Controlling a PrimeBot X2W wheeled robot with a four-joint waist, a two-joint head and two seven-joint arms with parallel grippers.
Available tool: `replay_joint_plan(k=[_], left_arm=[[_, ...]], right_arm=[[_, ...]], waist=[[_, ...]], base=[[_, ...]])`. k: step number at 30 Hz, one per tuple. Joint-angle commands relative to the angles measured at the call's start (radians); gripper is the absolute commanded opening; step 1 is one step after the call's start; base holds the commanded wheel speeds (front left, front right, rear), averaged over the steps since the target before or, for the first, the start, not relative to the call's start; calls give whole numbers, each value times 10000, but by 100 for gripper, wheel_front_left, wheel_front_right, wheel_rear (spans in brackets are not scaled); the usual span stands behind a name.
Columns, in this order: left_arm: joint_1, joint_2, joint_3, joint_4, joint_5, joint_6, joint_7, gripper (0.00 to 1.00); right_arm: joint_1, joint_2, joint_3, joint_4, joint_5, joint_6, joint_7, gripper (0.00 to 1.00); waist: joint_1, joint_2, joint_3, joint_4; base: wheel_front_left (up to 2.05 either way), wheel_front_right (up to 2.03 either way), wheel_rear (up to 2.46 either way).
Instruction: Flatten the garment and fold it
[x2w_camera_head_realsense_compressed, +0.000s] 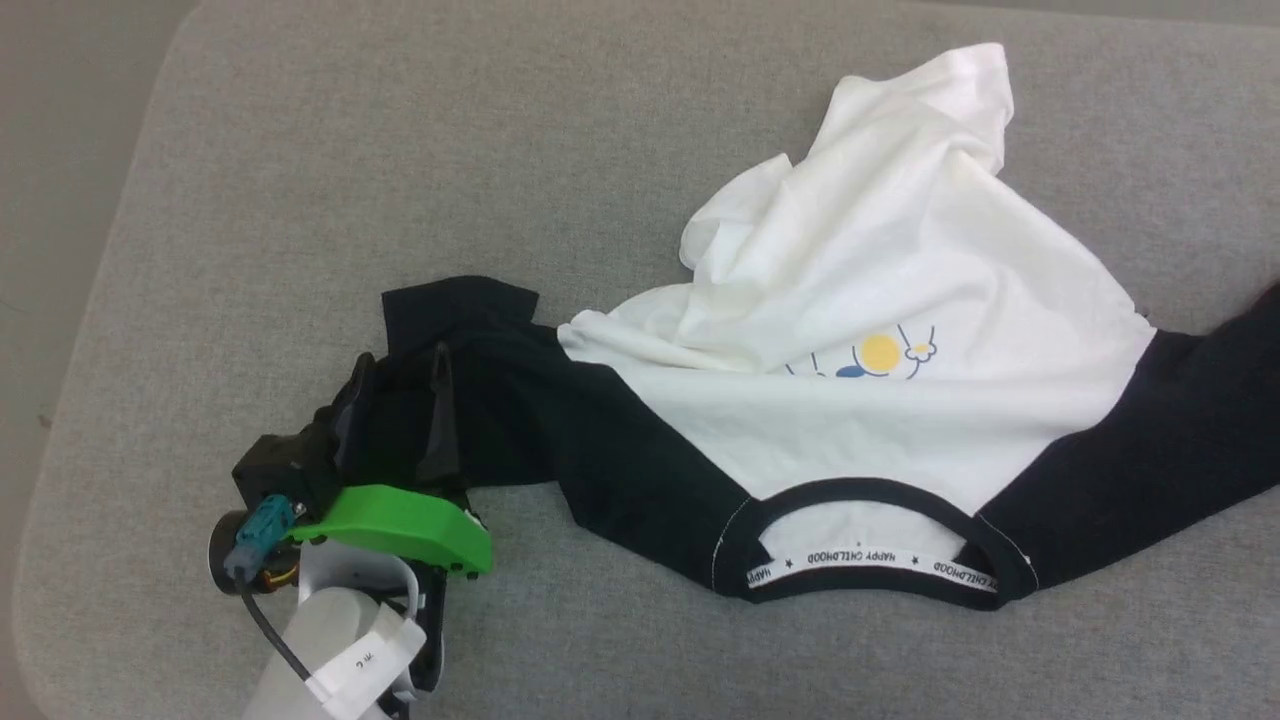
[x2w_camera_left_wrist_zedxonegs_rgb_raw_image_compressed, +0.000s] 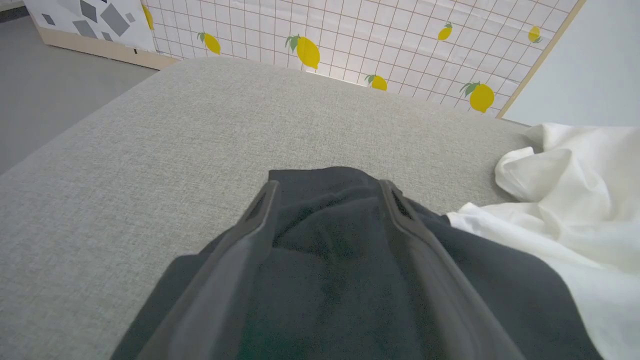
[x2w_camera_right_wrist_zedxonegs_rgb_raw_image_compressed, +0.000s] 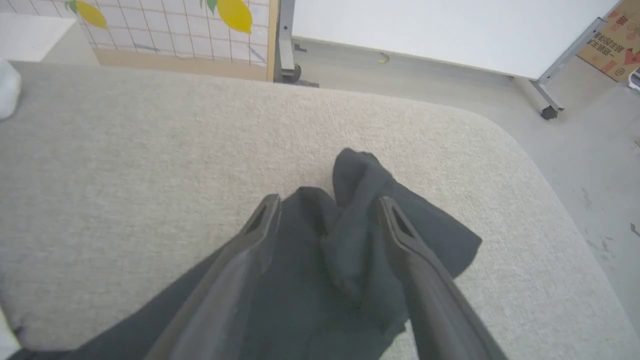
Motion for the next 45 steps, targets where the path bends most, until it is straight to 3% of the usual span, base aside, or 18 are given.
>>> replay_joint_plan(k=[1,7,11,16,23,31,38,39,40,41,43,45], left_arm=[[113,118,-6,-24,-34,-50,54,100],[601,197,35,-96,-144,5,67,100],[861,228,85,-193,-202,60,27,100],[992,252,65,-368,-227,130,67,100],[938,251,-47,-506,-217,165,149,100],[757,230,-138,-353,-256,101,101,100],[764,212,-101,-209,-349,114,26,100],[768,210,-103,-188,-361,113,17,100],[763,205,-113,-172,-367,107,13,100],[749,202,-128,-155,-370,103,8,100],[718,198,-145,-134,-379,96,0,100],[699,203,-166,-112,-386,84,-5,100]], right_arm=[[203,192,118,-179,210,-19,-293,100],[1816,1390,575,-1573,1420,-19,-918,100],[3238,2319,730,-2642,1872,-19,-254,100],[4337,3130,403,-3555,1610,-19,836,100],[4537,3436,-50,-3898,1451,-19,2750,100],[4690,3448,291,-3925,2042,-19,5175,100],[5345,3449,909,-4753,2976,-19,5953,100],[5364,3449,883,-4845,2934,-19,5894,98],[5382,3449,873,-4895,2803,-19,5856,49],[5371,3449,833,-4932,2702,-19,5797,36],[5246,3450,685,-4951,2560,-19,5509,0],[5123,3450,567,-4824,2392,-19,5269,0]], waist=[[-2,0,-372,-20],[-2,0,-1261,-66],[-2,0,-1586,-131],[-2,0,-1626,-138],[-2,0,-1357,6],[-2,0,-1124,247],[-2,0,-1210,248],[-2,0,-1220,231],[-2,0,-1227,222],[-2,0,-1238,211],[-2,0,-1256,182],[-2,0,-1279,147]], base=[[0,0,0],[0,0,0],[0,0,0],[0,0,0],[0,0,0],[0,0,0],[0,0,0],[0,0,0],[0,0,0],[0,0,0],[0,0,0],[0,0,0]])
